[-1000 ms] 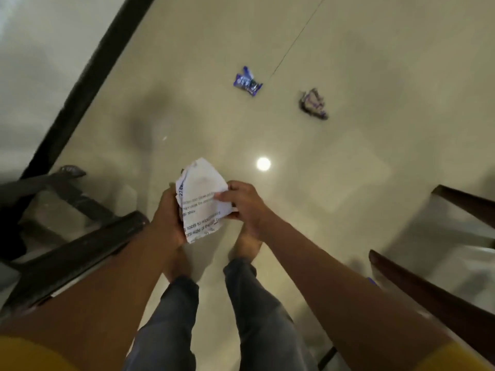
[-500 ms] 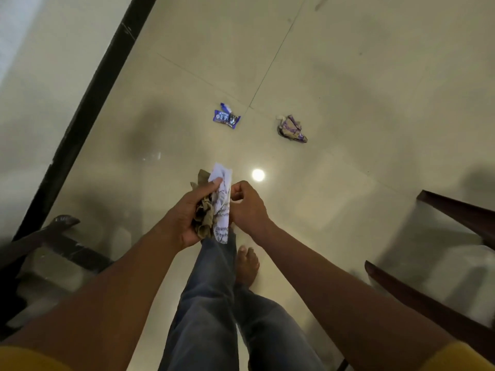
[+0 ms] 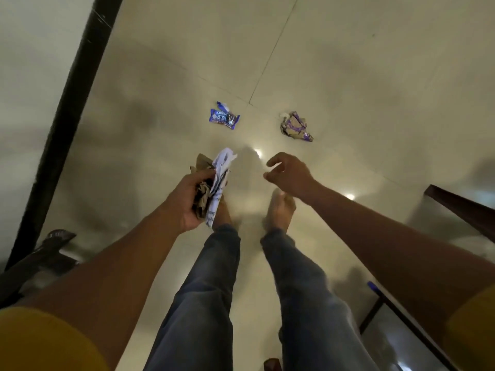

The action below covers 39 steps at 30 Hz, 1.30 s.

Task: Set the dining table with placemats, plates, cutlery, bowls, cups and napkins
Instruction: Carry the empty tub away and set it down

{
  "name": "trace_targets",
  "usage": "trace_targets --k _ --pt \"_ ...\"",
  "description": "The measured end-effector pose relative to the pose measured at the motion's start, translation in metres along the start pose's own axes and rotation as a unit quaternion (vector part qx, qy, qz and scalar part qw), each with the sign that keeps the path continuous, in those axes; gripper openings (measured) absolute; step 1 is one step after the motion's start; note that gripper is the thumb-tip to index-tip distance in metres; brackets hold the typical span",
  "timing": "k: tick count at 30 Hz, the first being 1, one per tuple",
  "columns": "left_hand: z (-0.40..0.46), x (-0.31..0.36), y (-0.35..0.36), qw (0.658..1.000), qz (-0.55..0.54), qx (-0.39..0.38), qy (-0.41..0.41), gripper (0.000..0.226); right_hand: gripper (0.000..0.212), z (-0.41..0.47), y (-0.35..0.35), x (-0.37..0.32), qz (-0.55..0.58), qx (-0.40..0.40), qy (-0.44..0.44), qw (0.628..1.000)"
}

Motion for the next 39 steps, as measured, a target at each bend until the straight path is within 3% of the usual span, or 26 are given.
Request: trace_targets --k 6,11,16,17,21,25,29,35,39 --pt "0.074 0.021 -0.004 1.0 0.022 -0.013 -0.014 0.02 0.042 0.096 -0.037 0.095 -0.117 0.074 0.017 0.99" --pt "0.151 0.032 -0.021 0.999 0.031 0.004 -0.006 0.022 0.06 0.164 -0.051 0.147 -0.27 0.071 0.01 0.96" --pt "0.195 0.029 -0.016 0.998 0.034 -0.03 -0.034 0.062 0.067 0.203 -0.05 0.178 -0.293 0.051 0.03 0.954" --pt "0.2 0.03 -0.011 0.998 0.032 -0.038 -0.033 0.061 0.065 0.209 -0.048 0.181 -0.291 0.046 0.026 0.955" --pt "0.217 0.036 -0.003 0.999 0.022 -0.027 -0.018 0.027 0.054 0.222 -0.045 0.184 -0.218 0.021 0.007 0.976" --pt "0.215 0.046 0.009 0.999 -0.012 -0.03 -0.002 0.034 0.036 0.212 -0.056 0.154 -0.082 0.055 0.041 0.994" --pt "0.199 0.059 0.019 0.995 -0.091 -0.042 0.014 0.04 0.032 0.185 -0.046 0.095 0.054 0.049 -0.027 0.997" --pt "0.174 0.087 0.039 0.99 -0.108 -0.053 0.072 0.035 0.044 0.122 -0.004 -0.007 0.12 -0.001 -0.153 0.981" --pt "0.169 0.096 0.033 0.991 -0.103 0.006 0.082 0.05 0.037 0.121 0.033 -0.011 0.093 -0.001 -0.129 0.987"
Point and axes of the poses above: each hand's wrist, its own z-axis towards the middle knuckle, its own y-axis out of the palm, x = y × z, the point moved 10 cm from there along z, towards the middle knuckle, and after that the axes turned 14 degrees about -y, right-handed, at the moved point
